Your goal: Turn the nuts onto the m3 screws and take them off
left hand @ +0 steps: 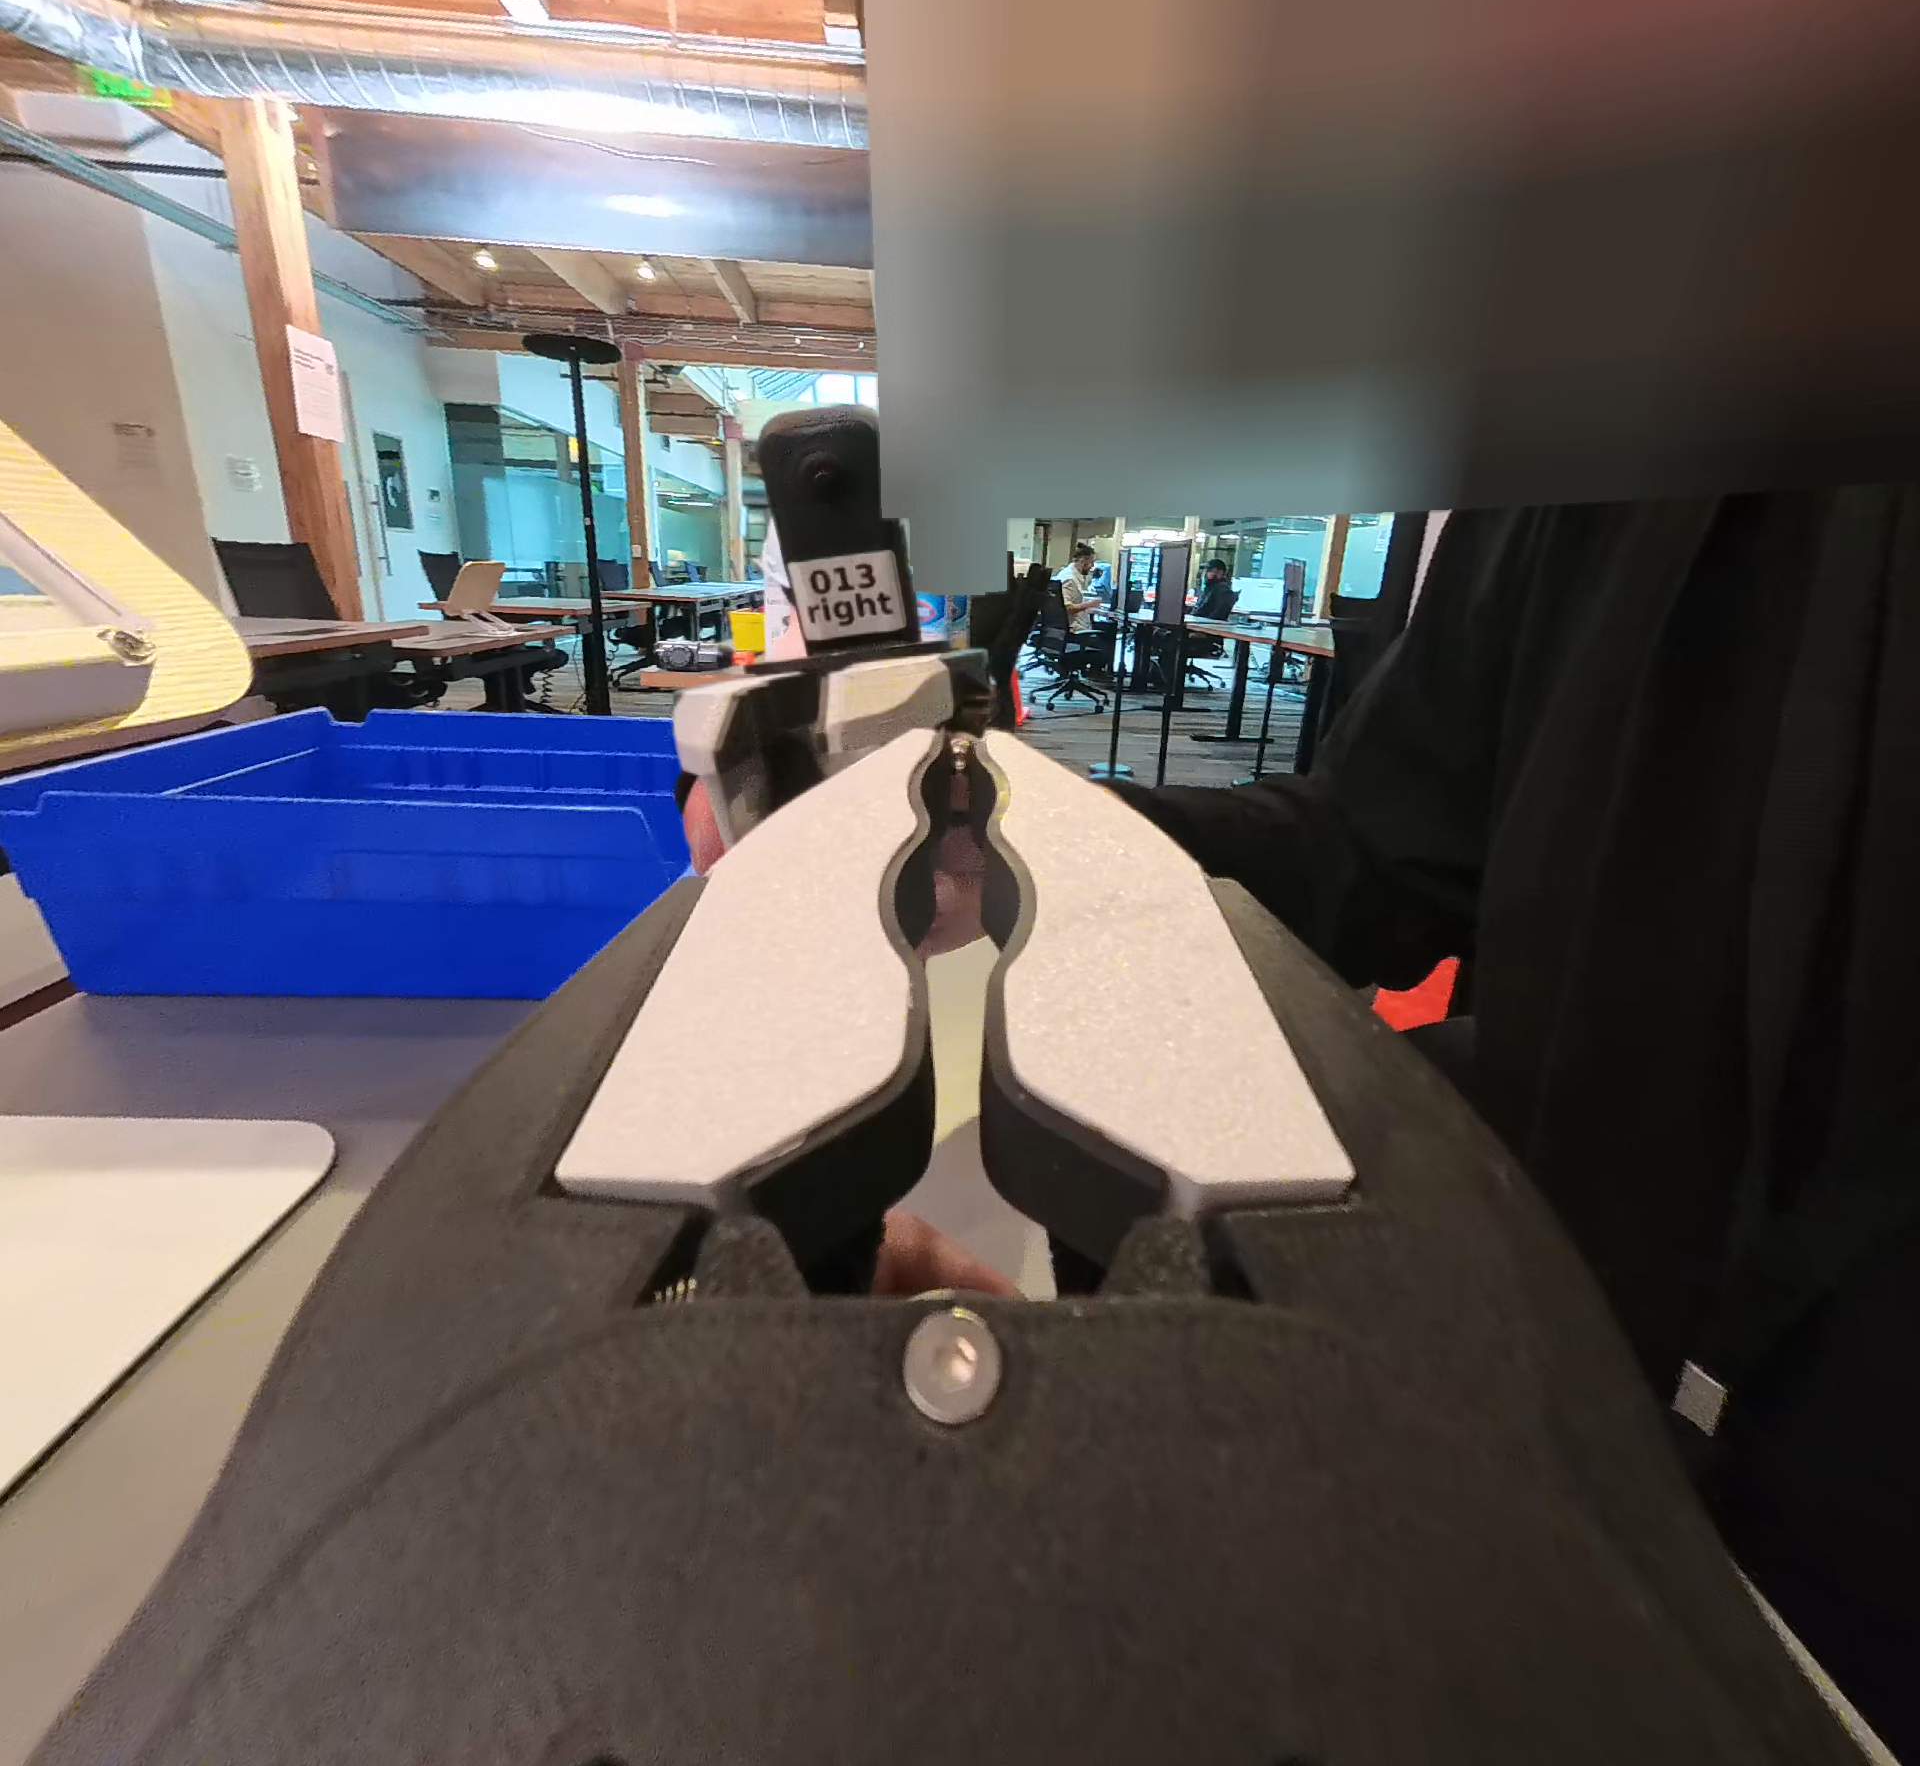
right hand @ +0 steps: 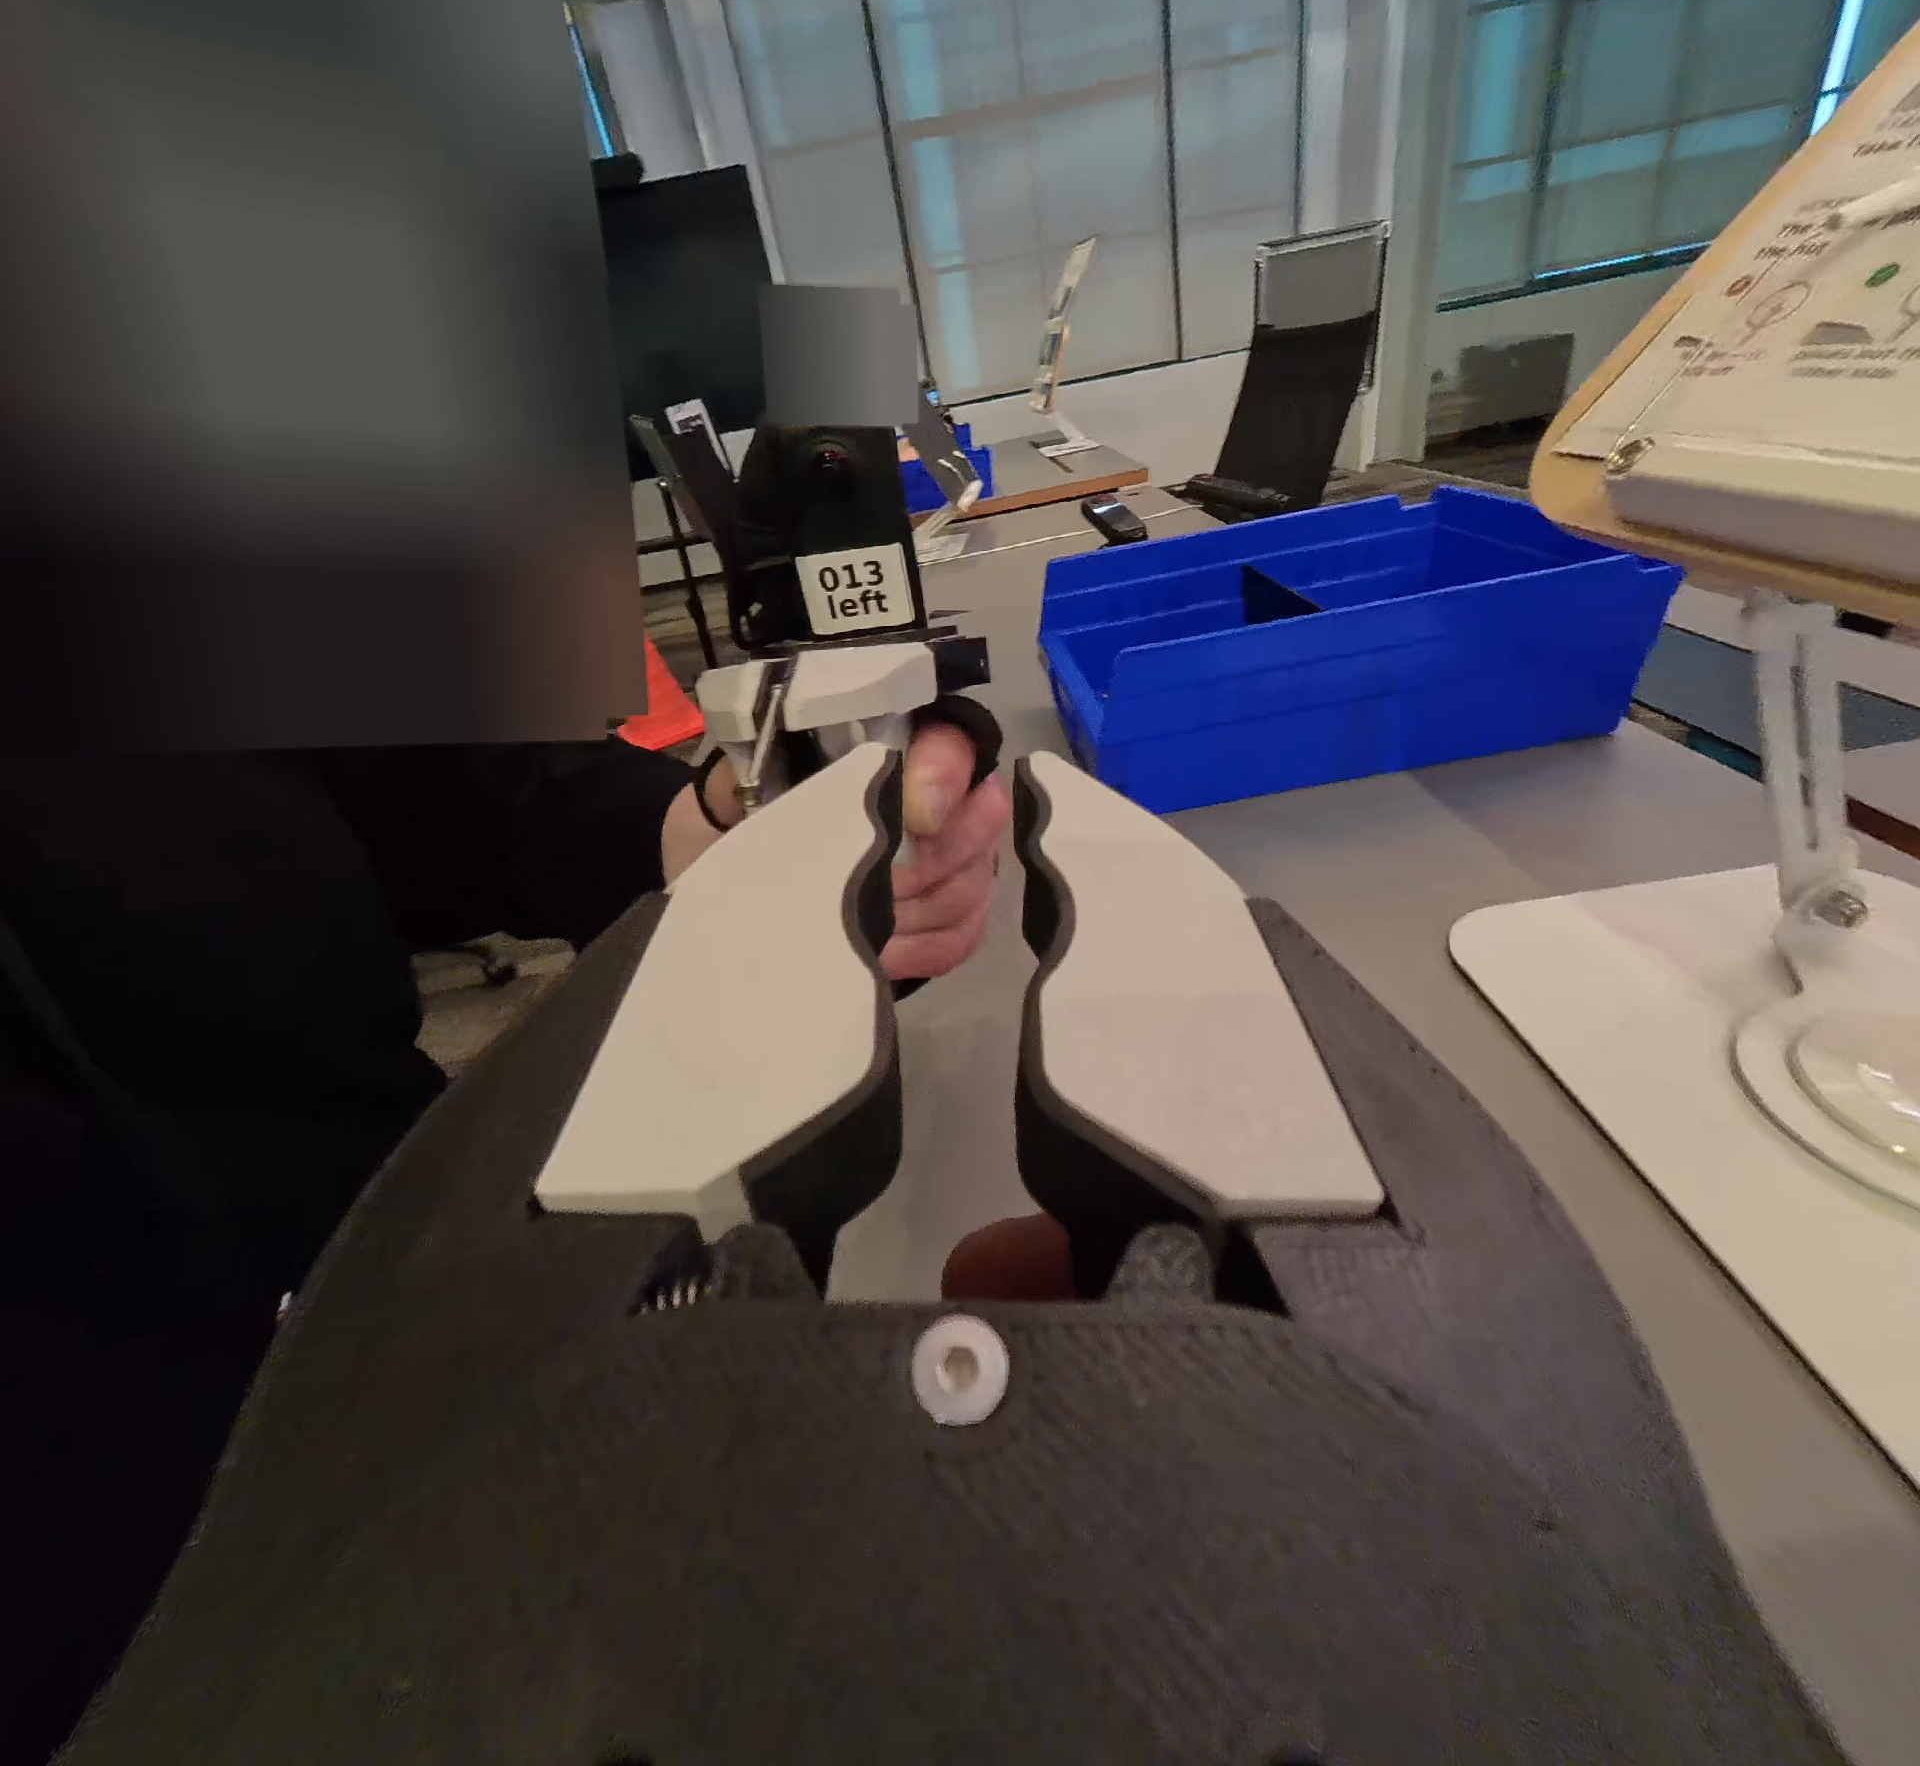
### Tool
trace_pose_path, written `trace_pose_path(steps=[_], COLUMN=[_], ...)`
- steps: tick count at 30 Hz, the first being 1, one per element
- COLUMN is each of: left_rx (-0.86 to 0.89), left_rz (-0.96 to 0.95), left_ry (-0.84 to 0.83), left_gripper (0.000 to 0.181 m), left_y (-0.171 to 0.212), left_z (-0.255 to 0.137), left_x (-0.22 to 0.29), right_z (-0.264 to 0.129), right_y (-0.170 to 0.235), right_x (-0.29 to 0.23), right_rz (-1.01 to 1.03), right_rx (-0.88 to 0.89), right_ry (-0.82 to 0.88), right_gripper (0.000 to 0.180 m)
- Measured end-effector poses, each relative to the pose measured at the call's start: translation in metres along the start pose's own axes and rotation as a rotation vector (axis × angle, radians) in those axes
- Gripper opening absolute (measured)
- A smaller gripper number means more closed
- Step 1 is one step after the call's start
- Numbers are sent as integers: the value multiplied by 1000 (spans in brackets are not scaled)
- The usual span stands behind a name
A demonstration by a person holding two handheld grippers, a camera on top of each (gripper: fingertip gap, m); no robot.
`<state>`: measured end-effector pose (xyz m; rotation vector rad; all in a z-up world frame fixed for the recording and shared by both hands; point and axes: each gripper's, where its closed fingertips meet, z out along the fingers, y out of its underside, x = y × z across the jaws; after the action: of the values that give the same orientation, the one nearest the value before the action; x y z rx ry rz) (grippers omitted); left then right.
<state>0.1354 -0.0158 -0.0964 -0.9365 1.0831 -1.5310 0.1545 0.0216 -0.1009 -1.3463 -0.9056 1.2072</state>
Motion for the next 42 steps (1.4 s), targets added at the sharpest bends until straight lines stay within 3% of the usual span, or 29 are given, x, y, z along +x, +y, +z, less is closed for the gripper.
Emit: trace_pose_path(steps=[5,13,20,26,32,42], left_rx=[13,4,-16,21,34,67], left_rz=[-25,-22,-2,-40,-49,-64], left_ry=[-14,-17,-7,-18,-20,-24], left_gripper=[2,2,2,2,2,2], left_y=[0,1,4,0,-2,-8], left_z=[-3,-2,1,-3,-3,-5], left_x=[-5,-5,-2,-7,-7,-9], right_z=[0,7,1,0,5,9], right_y=[-1,4,0,0,3,22], right_x=[-24,-17,-4,-32,-44,-50], right_rz=[-42,-33,55,-60,-166,-187], right_rx=[-3,-26,23,10,-11,-109], right_ry=[-116,-81,-36,-134,-122,-138], right_gripper=[30,35,28,31,32,25])
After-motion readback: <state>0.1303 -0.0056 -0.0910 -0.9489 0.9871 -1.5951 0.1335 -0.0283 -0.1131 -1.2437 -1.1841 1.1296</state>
